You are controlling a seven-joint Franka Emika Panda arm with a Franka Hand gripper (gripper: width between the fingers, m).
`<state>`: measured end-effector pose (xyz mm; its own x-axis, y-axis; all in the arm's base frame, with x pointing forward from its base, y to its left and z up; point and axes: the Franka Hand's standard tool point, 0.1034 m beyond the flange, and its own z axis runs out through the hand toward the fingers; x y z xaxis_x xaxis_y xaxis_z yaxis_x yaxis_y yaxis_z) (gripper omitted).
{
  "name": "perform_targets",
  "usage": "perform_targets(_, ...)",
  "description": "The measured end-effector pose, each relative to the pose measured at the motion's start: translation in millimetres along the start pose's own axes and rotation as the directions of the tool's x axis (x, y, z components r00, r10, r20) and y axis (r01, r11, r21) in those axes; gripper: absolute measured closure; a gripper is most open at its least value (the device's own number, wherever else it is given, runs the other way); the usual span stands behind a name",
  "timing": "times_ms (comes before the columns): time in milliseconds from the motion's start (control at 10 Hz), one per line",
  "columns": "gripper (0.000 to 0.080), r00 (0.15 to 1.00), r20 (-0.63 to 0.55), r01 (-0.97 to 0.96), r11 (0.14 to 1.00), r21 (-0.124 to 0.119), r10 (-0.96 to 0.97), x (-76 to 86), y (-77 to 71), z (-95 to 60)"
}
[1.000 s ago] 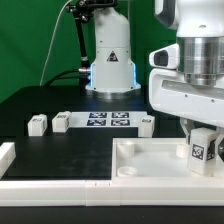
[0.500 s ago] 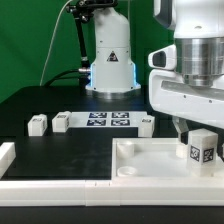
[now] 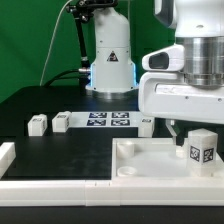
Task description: Assemble one leg
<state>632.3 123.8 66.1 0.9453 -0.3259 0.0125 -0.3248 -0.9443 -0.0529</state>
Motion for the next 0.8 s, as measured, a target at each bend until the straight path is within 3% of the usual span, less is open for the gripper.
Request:
perform_targets(400, 0.0150, 0.958, 0.000, 0.285, 0.958, -0.002, -0.285, 1.0, 1.7, -0.1)
perform_targets(800, 0.0169, 0.807, 0.004, 0.590, 0.807, -0.018, -0.590, 4.7, 8.6, -0.4)
